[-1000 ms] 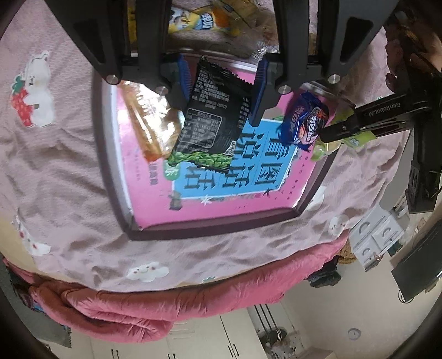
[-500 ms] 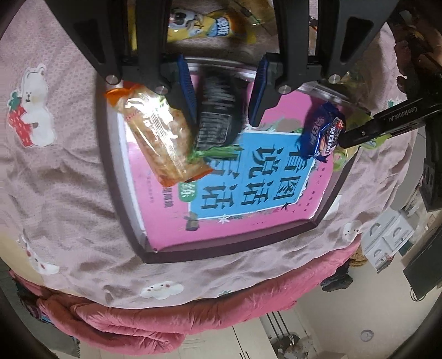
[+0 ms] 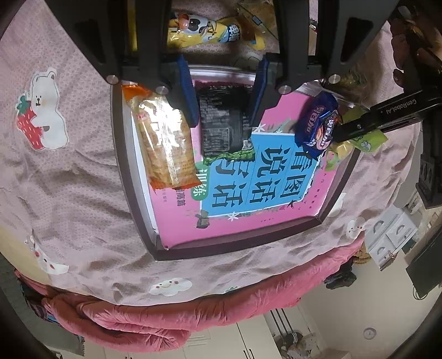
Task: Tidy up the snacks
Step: 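Open left gripper to drop green pack in tray while right releases black pack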
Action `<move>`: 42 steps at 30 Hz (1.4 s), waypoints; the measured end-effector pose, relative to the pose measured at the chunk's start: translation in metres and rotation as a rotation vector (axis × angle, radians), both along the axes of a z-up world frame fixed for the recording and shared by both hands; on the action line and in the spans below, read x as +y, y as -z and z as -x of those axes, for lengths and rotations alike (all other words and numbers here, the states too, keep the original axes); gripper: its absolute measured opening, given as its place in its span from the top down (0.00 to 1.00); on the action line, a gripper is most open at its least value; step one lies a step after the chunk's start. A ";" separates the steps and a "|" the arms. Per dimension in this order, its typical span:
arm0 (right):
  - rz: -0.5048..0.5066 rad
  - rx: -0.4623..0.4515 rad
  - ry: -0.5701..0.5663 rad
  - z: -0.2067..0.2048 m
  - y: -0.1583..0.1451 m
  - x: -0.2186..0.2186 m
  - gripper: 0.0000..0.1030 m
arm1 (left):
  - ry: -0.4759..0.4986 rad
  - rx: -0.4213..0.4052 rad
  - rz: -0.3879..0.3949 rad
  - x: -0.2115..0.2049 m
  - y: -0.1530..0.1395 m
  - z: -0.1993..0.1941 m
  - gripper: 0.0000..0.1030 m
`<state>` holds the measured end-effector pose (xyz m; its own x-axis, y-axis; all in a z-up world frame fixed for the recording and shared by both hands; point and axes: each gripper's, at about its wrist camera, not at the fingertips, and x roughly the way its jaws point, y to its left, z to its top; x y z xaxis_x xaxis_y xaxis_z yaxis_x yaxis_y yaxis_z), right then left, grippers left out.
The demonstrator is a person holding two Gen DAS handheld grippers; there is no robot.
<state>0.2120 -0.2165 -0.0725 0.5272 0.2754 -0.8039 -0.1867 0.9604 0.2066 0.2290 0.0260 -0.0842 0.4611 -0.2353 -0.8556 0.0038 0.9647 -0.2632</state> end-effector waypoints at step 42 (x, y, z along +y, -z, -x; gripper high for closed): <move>-0.076 -0.071 0.071 0.018 -0.036 -0.035 0.50 | -0.062 -0.103 -0.022 0.031 -0.056 0.038 0.36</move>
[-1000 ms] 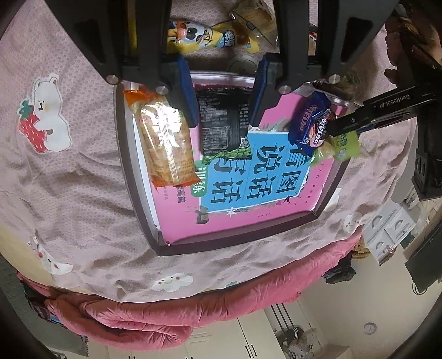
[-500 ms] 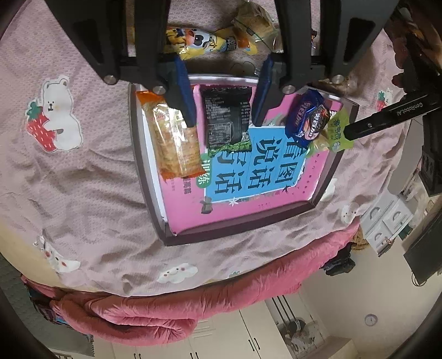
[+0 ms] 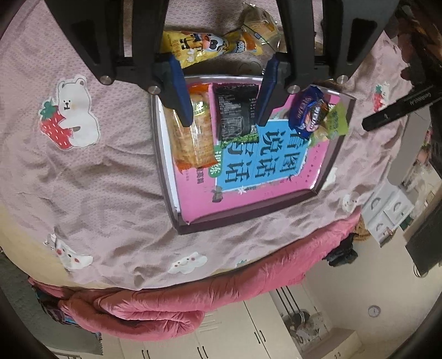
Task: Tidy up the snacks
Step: 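Open left gripper to drop green pack in tray while right releases black pack, then withdraw both grippers from the tray back toward the remaining snacks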
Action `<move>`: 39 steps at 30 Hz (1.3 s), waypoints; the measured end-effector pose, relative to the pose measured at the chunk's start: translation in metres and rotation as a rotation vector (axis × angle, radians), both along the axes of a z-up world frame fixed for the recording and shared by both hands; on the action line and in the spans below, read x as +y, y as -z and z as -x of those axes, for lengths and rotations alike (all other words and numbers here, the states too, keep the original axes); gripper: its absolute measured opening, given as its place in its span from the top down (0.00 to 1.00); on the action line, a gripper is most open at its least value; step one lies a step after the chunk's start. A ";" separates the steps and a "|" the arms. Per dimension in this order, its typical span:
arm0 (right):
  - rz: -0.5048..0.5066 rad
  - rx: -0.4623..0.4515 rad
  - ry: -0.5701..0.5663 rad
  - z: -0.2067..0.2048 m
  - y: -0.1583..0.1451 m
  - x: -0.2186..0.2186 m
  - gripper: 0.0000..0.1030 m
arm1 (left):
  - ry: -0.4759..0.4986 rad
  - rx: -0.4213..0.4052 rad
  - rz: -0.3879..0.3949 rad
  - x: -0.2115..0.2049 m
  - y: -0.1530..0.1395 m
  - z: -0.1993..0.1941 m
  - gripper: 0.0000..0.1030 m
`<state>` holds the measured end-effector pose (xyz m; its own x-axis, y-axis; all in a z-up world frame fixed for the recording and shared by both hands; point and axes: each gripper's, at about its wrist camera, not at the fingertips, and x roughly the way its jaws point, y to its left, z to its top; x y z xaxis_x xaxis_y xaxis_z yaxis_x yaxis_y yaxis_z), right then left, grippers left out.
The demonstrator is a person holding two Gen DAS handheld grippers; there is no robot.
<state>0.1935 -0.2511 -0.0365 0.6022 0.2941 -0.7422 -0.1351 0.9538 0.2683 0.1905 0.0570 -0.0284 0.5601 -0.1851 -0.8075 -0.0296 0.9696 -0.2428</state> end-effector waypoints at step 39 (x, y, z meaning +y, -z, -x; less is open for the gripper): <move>-0.017 -0.032 0.012 0.061 -0.009 -0.014 0.48 | 0.028 -0.017 -0.045 -0.011 -0.009 0.057 0.31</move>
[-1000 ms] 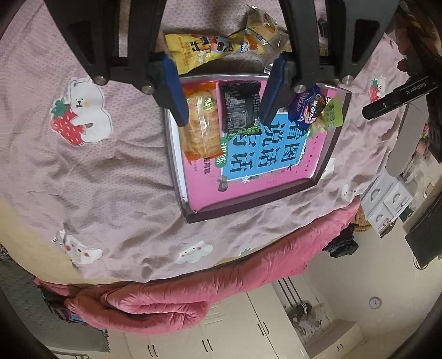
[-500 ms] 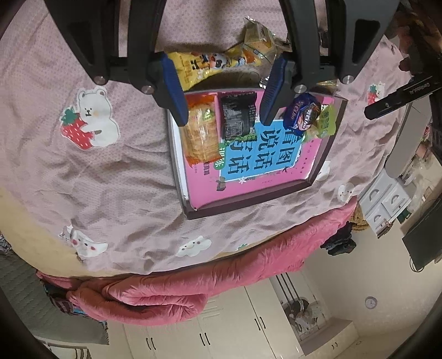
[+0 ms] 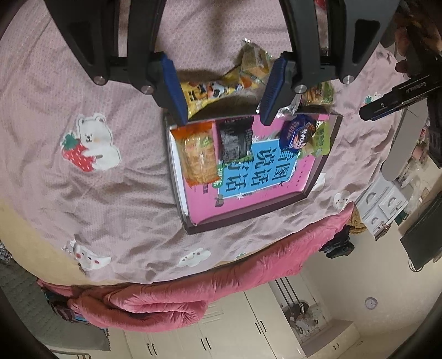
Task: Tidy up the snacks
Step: 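Withdraw both grippers from the tray back toward the remaining snacks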
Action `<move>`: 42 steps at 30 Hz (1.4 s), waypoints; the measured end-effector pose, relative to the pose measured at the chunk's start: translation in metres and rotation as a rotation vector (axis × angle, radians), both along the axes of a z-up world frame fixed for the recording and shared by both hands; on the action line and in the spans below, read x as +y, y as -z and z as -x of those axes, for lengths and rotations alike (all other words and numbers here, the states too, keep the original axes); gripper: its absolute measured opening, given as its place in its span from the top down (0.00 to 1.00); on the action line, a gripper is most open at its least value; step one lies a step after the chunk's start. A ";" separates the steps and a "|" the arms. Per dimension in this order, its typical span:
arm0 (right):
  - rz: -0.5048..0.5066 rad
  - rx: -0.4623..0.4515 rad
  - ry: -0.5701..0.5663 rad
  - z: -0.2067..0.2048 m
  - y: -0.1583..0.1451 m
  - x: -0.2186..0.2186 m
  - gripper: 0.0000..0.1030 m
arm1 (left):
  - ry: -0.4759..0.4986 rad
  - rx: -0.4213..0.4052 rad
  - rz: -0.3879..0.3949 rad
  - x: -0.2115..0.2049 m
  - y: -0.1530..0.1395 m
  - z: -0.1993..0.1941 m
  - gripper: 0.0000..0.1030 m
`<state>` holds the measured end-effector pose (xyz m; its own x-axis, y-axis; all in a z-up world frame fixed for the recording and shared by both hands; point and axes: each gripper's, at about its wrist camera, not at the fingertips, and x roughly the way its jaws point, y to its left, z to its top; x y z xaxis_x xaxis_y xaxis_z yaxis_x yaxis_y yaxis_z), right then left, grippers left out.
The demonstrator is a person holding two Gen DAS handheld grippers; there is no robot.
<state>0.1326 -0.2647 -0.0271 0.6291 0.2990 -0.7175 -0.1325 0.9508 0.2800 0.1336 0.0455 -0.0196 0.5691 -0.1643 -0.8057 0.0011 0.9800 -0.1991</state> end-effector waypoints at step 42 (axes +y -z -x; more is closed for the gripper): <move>0.093 0.178 -0.128 0.014 0.061 0.061 0.47 | 0.065 0.230 0.047 -0.030 0.079 0.033 0.31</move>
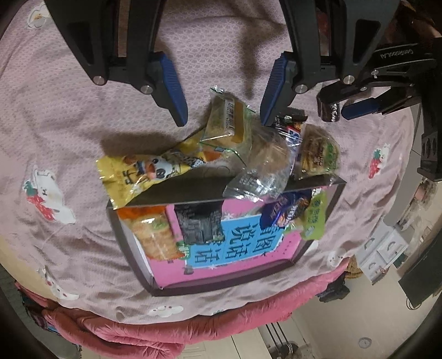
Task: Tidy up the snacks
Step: 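Withdraw both grippers from the tray back toward the remaining snacks, then grasp small brown cake with left gripper while right grasps clear bread pack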
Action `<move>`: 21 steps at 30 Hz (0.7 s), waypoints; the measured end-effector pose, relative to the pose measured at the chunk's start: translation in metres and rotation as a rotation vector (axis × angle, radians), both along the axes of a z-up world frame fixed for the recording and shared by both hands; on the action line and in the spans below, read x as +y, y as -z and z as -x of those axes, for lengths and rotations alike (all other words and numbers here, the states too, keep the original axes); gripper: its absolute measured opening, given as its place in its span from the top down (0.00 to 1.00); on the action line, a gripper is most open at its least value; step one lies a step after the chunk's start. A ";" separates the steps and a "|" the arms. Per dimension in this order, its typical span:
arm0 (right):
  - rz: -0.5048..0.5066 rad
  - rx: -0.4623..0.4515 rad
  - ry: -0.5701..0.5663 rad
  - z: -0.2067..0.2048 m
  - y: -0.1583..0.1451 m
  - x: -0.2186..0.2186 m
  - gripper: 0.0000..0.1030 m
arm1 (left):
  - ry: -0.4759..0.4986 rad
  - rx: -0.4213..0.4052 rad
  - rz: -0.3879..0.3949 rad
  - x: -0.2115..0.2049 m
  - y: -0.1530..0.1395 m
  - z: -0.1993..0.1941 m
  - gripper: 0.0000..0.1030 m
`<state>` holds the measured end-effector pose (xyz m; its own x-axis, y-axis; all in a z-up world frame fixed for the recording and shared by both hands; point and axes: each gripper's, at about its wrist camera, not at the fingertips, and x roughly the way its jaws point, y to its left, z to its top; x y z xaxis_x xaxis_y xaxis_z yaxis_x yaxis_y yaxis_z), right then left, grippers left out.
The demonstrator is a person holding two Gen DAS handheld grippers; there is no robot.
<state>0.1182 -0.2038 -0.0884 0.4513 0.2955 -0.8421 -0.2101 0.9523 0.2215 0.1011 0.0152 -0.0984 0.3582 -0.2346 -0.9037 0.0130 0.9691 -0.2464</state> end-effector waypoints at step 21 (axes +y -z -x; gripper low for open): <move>-0.026 0.008 0.013 -0.012 0.017 0.001 0.54 | 0.019 0.000 -0.056 -0.010 0.012 -0.002 0.31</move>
